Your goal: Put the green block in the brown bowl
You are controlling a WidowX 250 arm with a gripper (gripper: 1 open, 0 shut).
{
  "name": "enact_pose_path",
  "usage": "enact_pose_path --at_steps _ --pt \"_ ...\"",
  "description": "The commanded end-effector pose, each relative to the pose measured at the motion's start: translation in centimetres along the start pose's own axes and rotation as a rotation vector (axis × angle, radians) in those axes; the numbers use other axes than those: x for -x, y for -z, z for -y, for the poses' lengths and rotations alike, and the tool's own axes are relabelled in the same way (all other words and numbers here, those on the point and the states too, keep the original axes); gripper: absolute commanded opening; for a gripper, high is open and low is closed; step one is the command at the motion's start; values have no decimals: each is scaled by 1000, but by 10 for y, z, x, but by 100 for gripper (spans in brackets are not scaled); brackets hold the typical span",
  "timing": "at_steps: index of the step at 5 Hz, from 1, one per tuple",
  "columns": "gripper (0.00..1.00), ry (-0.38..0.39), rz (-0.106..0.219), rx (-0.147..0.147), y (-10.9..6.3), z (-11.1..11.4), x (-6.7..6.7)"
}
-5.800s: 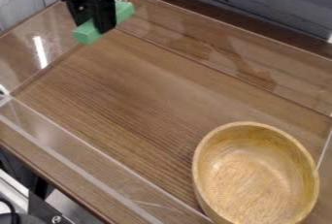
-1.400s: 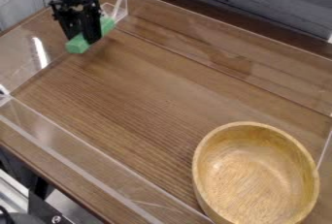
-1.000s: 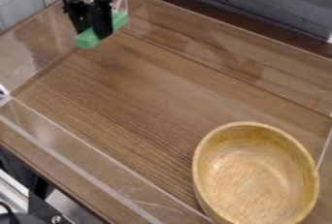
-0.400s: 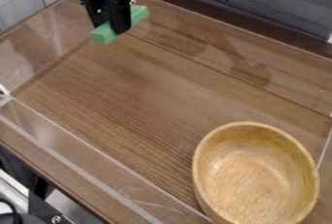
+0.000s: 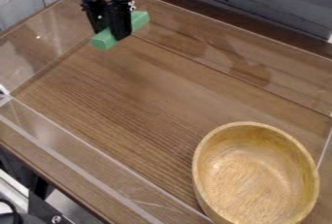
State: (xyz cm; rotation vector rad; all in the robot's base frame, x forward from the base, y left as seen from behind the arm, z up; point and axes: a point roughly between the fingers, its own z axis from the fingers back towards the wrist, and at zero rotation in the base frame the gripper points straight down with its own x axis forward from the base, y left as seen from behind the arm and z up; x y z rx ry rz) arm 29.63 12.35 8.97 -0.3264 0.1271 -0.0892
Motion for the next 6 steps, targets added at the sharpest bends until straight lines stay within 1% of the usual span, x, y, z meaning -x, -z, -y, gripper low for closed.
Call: enact_pose_path --at_steps 1,6 --pt "0 12 72 -40 -23 4 0" --pt "0 3 78 -18 -15 -2 0"
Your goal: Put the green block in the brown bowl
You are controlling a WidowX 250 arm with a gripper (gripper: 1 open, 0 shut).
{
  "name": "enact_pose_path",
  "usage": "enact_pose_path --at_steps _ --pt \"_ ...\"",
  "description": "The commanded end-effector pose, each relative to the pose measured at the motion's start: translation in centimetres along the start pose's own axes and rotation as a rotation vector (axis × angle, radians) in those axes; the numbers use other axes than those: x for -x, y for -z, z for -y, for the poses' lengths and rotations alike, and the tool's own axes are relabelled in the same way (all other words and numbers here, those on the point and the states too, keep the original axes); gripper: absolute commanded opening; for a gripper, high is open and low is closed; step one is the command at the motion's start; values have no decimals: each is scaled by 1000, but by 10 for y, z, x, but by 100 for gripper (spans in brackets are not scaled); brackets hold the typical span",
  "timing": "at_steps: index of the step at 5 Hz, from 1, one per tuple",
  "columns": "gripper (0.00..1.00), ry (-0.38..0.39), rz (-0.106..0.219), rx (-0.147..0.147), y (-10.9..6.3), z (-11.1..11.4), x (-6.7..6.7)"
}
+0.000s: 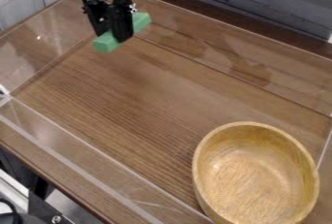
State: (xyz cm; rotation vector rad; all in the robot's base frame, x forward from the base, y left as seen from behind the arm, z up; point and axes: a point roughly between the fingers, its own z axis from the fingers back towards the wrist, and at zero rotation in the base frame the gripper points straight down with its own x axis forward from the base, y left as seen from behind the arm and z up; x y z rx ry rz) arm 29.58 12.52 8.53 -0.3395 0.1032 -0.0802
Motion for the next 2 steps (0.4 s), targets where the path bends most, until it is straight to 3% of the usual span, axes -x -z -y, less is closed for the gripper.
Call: enact_pose_path --at_steps 1,2 --pt "0 6 54 -26 -17 2 -1" --pt "0 6 56 -21 -15 3 -1"
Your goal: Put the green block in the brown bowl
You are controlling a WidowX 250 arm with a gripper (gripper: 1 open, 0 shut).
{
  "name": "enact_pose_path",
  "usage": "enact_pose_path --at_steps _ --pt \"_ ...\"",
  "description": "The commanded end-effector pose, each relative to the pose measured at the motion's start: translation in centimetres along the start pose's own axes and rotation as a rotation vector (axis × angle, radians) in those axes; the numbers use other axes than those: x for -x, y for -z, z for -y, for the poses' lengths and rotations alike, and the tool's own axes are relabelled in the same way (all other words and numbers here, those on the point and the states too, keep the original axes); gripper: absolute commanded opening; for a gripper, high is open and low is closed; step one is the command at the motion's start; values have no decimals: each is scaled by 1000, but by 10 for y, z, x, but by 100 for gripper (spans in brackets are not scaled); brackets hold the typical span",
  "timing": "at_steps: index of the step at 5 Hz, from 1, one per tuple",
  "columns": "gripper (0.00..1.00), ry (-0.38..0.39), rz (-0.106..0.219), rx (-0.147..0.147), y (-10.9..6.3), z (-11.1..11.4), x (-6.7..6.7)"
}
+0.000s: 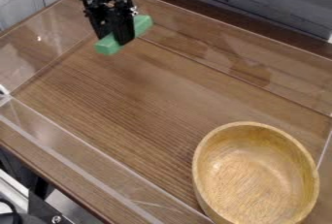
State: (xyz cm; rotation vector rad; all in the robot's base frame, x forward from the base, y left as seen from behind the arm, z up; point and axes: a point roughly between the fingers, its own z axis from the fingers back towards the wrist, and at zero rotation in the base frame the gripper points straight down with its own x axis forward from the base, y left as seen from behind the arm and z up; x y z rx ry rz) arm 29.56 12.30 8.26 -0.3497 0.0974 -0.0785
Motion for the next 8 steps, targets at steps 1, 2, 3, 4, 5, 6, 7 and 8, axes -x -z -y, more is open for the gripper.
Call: enact_pose_path --at_steps 1,2,3,4,5,6,7,8 --pt "0 5 52 -25 -17 5 0" --pt "0 6 53 -16 -16 7 0" --pt "0 6 55 -6 -14 10 1" --pt "0 4 58 3 -13 11 0" --pt "0 11 57 12 -16 36 3" --pt "0 21 56 21 -18 59 5" --pt "0 43 50 31 -15 85 8" --pt "0 78 42 38 -7 119 12"
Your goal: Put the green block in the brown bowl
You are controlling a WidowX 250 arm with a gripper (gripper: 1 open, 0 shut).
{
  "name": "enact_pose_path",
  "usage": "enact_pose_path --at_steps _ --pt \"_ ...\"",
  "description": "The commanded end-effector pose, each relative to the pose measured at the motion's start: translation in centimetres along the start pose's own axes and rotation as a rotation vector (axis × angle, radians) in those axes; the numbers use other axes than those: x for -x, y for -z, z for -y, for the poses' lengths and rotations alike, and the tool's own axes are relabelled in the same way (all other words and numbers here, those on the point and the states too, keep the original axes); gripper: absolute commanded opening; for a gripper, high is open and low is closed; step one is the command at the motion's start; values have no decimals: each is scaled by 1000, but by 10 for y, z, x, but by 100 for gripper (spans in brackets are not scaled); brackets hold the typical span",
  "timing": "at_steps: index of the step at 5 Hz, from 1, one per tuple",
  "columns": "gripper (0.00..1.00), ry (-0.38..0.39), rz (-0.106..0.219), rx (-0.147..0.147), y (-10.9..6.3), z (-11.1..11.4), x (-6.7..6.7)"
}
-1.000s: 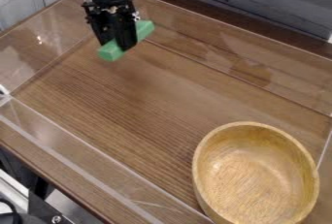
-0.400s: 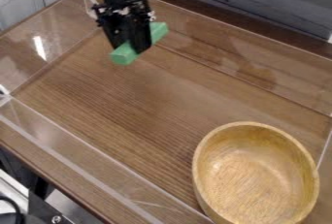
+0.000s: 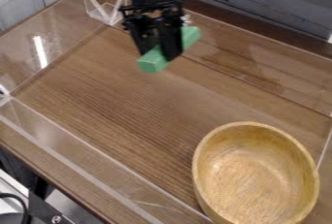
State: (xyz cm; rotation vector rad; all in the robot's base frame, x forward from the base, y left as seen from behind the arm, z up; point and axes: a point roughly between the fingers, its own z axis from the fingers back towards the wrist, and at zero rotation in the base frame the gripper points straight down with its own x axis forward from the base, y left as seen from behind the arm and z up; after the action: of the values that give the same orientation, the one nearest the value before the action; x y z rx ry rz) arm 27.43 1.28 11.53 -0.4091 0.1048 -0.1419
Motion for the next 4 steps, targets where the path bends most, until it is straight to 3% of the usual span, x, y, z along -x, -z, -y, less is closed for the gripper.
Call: enact_pose_path --at_steps 1,3,4 --pt "0 49 49 -18 0 48 -1" --pt "0 152 17 -35 40 141 21" --pt "0 171 18 -60 54 160 31"
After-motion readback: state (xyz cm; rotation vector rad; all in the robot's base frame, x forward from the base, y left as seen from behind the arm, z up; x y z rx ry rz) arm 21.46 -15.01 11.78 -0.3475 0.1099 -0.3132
